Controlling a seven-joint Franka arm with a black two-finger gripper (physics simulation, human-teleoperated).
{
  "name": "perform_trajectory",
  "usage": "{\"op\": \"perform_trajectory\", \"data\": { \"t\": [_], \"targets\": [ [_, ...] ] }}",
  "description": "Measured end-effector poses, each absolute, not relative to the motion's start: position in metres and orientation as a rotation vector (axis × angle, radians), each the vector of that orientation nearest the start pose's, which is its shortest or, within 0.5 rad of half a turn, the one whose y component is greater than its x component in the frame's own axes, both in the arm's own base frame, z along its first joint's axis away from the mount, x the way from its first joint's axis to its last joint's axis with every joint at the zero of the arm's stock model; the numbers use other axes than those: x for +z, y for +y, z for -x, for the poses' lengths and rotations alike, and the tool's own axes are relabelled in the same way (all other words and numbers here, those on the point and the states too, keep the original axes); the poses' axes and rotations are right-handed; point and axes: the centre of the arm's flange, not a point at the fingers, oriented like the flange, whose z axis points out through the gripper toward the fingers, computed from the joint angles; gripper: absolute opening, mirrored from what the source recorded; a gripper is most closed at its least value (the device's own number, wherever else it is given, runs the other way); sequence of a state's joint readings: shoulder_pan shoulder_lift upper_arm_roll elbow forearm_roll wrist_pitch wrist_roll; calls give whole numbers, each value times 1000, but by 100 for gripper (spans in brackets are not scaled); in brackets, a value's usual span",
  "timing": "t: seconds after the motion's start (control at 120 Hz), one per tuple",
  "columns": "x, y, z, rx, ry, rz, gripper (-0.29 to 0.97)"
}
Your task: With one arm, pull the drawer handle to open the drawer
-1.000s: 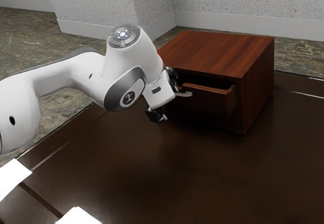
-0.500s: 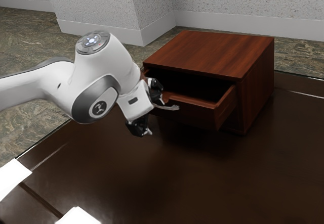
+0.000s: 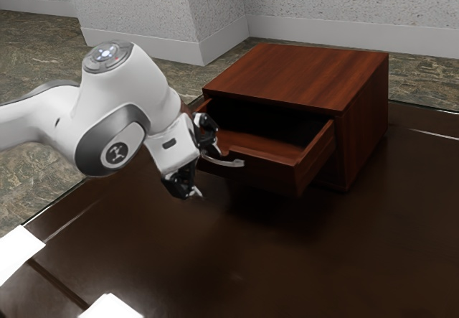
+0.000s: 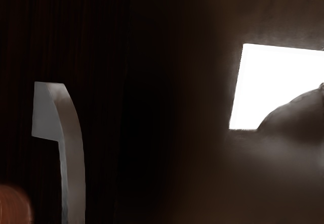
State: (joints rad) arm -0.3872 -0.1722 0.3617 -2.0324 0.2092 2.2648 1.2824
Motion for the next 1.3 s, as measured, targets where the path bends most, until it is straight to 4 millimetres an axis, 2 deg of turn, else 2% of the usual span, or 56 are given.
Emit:
{"op": "perform_trajectory", "data": {
  "t": [0.167, 0.3, 0.333, 0.458, 0.558, 0.675, 0.767, 0.967, 1.15, 1.3],
  "targets": [
    [586, -11, -546, -313, 1814, 2103, 68],
    [618, -18, -545, -307, 1803, 2099, 68],
    [631, -17, -546, -316, 1790, 2098, 68],
    [669, -4, -556, -302, 1716, 2141, 68],
    [689, 5, -557, -262, 1653, 2218, 68],
    [710, 25, -549, -232, 1515, 2379, 68],
    [720, 30, -539, -190, 1399, 2508, 68],
    [742, 16, -517, -121, 1117, 2722, 68],
    [739, 35, -506, -30, 760, 2862, 68],
    [732, 32, -506, 15, 563, 2902, 68]
  ]
}}
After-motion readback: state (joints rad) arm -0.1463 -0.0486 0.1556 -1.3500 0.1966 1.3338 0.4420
